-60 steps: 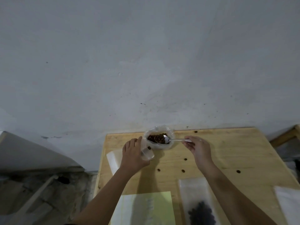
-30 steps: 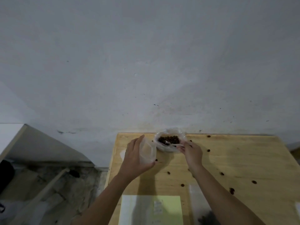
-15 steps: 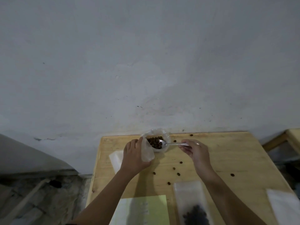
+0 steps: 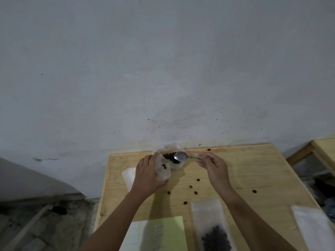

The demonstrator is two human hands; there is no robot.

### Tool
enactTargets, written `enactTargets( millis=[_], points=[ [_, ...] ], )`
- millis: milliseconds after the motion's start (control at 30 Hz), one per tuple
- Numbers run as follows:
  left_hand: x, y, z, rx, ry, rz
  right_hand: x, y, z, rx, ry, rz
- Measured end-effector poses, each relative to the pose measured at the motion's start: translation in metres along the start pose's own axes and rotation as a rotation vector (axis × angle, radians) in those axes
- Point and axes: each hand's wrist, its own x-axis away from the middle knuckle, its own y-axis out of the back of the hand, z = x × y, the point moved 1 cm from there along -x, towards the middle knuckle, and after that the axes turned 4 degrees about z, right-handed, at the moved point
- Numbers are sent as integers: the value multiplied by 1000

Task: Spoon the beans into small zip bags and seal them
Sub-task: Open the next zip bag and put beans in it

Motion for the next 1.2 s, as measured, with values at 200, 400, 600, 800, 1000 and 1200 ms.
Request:
enactTargets(
  millis=[200, 400, 600, 800, 1000, 1200],
  points=[
    [14, 22, 21, 27, 44, -24, -4, -38, -19, -84, -179, 142],
    [28, 36, 35, 56, 91, -26, -4, -48, -25, -14, -304, 182],
    [24, 39, 27, 70, 106, -35, -6, -15, -17, 330, -169, 62],
    [8, 26, -11, 111, 61, -8, 12, -6, 25, 408, 82, 255],
    [-6, 1, -40, 32, -50, 68, 32, -18, 46, 631, 85, 597],
    [-5, 20, -72, 444, -34, 180, 20, 6, 50, 715, 236, 311]
  ],
)
